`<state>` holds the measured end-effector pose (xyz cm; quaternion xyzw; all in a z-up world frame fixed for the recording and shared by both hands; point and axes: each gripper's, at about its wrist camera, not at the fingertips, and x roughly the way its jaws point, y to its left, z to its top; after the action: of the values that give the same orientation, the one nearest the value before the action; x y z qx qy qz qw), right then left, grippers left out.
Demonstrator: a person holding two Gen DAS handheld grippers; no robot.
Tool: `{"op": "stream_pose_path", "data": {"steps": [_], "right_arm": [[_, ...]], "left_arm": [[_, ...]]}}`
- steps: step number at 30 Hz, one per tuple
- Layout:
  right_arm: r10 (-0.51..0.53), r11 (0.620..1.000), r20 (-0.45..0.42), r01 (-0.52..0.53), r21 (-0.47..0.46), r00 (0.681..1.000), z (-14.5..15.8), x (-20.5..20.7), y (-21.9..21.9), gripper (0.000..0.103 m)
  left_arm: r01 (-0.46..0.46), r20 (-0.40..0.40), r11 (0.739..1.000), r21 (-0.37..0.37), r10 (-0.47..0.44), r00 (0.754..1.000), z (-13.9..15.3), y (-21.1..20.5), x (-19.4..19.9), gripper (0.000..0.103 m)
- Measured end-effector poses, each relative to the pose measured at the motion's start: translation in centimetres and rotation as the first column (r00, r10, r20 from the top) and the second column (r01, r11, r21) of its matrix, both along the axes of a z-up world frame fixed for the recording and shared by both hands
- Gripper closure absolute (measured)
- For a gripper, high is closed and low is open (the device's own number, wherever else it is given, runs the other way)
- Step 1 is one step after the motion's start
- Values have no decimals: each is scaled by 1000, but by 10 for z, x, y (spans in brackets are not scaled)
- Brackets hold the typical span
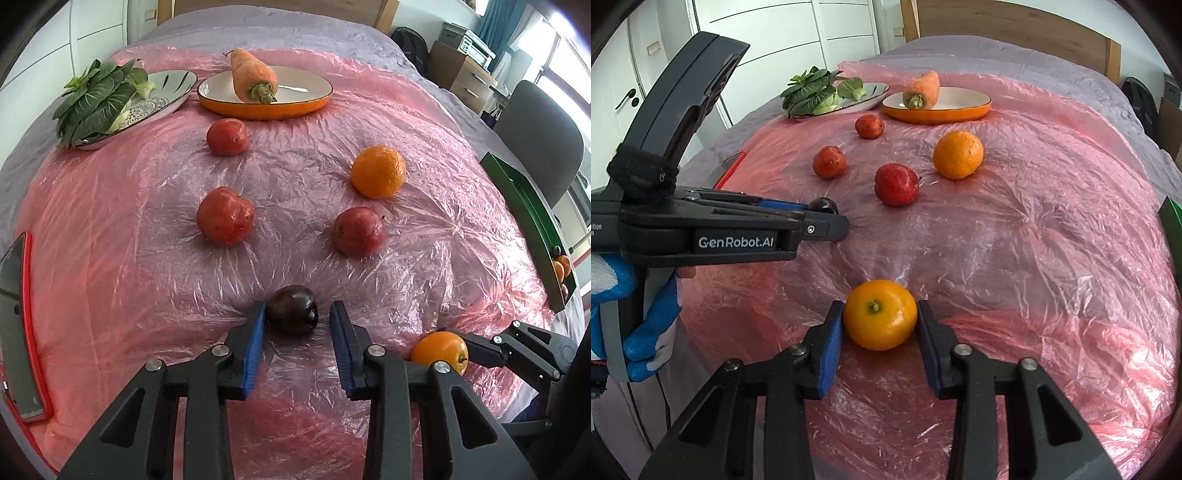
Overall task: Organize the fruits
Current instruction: 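Grasp a dark plum with the left tool while the right tool grasps an orange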
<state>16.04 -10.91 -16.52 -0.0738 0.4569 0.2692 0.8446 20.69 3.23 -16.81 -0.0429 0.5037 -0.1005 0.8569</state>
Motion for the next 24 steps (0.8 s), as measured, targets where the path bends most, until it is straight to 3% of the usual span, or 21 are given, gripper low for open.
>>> {"op": "stream_pose_path", "data": {"steps": [4, 24], "right_arm": [[0, 1000, 0, 0, -1, 1000, 0, 0, 0, 41], [1, 1000, 1, -1, -16, 1000, -2, 0, 2, 42]], "left_arm": [[-10, 5, 1000, 14, 10, 1000, 0, 0, -1, 79], [-19, 28, 999, 44, 18, 999, 3, -4, -5, 80]]}}
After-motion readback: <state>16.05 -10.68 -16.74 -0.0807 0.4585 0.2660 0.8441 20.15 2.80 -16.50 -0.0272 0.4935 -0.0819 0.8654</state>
